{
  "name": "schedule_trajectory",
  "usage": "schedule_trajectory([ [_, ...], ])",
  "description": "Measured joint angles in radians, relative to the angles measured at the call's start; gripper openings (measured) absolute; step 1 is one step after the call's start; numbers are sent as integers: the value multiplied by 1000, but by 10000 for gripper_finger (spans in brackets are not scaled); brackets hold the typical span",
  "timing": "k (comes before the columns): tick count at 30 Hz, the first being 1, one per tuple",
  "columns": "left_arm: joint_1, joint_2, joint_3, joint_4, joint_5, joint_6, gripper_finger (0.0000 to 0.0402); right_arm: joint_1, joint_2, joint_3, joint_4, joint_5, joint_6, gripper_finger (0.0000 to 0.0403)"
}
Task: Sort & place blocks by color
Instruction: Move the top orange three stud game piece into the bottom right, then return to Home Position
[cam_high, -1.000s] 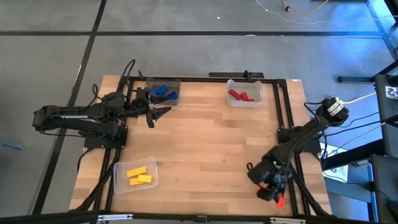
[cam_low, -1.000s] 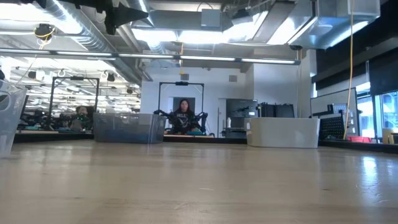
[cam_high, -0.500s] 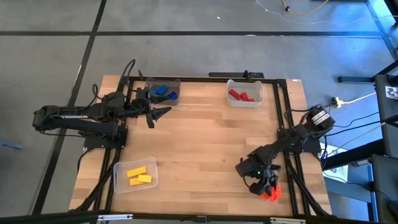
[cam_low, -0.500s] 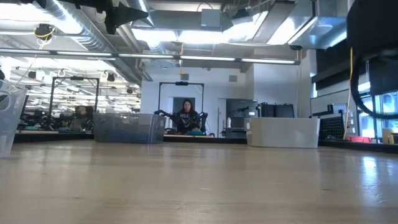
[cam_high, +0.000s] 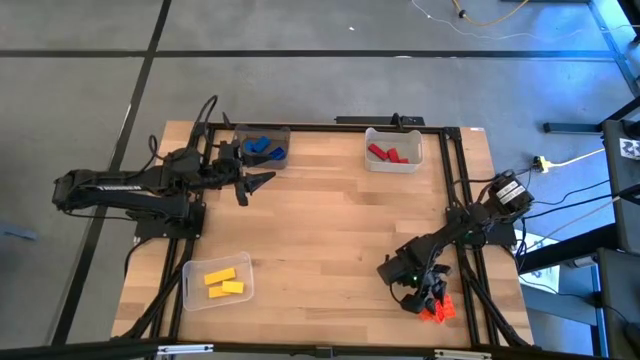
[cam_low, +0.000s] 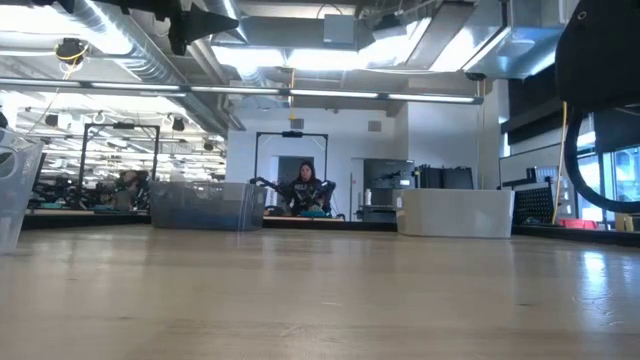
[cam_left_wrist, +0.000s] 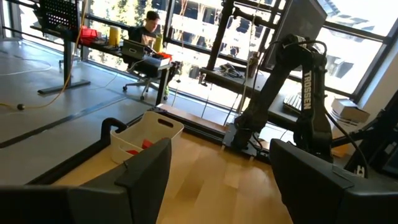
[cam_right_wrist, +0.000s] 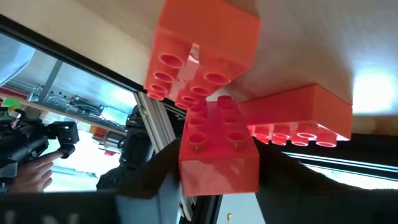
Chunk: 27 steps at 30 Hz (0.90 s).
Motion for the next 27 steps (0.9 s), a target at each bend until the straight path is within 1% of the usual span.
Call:
schedule_trajectory([
  [3, 0, 0, 0, 0, 0, 0, 262, 0, 0, 0, 0, 15, 0, 193],
  [5, 0, 0, 0, 0, 0, 0, 262, 0, 0, 0, 0, 18, 0, 203],
  [14, 0, 0, 0, 0, 0, 0, 262, 0, 0, 0, 19, 23, -9, 204],
  [16, 0, 0, 0, 0, 0, 0, 262, 0, 0, 0, 17, 16, -33, 204],
  [18, 0, 0, 0, 0, 0, 0, 262, 0, -12, 0, 1, -18, -85, 204],
  [20, 0, 0, 0, 0, 0, 0, 262, 0, -50, 7, -61, -24, -142, 205],
  [22, 0, 0, 0, 0, 0, 0, 262, 0, -110, 21, -136, 21, -205, 205],
  [24, 0, 0, 0, 0, 0, 0, 262, 1, -191, 33, -181, 96, -246, 205],
  [25, 0, 0, 0, 0, 0, 0, 262, -4, -237, 40, -181, 144, -263, 205],
  [27, 0, 0, 0, 0, 0, -1, 262, -16, -331, 56, -148, 284, -294, 205],
])
